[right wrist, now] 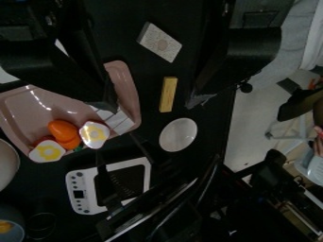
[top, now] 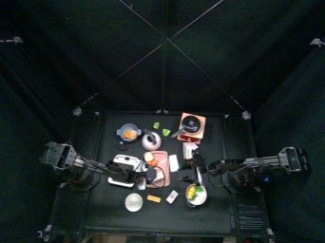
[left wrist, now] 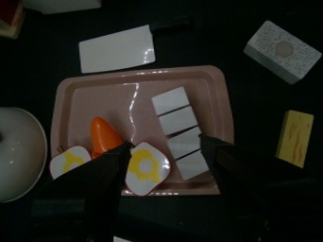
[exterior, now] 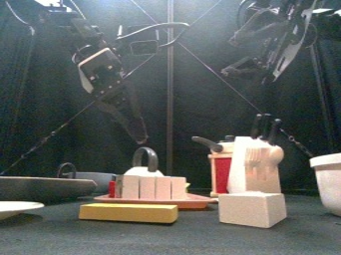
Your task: Grab apple half
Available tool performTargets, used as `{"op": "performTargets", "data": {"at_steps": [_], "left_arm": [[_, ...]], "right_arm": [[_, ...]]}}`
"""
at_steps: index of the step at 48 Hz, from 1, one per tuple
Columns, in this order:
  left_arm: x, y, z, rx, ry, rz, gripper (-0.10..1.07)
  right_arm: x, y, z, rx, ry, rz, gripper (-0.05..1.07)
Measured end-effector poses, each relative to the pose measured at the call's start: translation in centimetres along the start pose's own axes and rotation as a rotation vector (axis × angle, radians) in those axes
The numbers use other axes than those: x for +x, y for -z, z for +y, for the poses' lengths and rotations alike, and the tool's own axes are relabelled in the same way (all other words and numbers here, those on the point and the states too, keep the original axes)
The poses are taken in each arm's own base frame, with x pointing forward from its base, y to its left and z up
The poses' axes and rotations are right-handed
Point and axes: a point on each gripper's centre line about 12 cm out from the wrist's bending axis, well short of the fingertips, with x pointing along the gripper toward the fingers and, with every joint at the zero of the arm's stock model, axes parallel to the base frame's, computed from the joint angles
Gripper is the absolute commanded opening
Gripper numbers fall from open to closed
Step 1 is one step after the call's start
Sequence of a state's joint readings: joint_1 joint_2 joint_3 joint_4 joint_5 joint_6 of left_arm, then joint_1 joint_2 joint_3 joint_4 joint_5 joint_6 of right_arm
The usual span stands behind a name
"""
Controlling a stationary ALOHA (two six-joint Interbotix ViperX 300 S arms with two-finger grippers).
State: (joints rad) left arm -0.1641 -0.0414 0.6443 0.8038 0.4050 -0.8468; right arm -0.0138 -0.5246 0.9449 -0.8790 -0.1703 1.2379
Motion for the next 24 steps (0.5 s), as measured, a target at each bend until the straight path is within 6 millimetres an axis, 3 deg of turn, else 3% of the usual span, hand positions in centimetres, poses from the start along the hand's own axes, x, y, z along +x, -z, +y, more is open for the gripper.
{"op": "performTargets", "data": {"at_steps": [16,24], "left_arm": [[-0.1,0.8,1.8,-0.142,-0.067,0.097,0.95],[0.3,1.3,4.4,-0.207,-0.145,0.149,0.95]], "right_arm": [[-0.1,0.6,0.0,-0.004,-0.002,0.013,0.91],[-0.2,0.8,-0.1,-0.008,0.001,0.017,0.91]]}}
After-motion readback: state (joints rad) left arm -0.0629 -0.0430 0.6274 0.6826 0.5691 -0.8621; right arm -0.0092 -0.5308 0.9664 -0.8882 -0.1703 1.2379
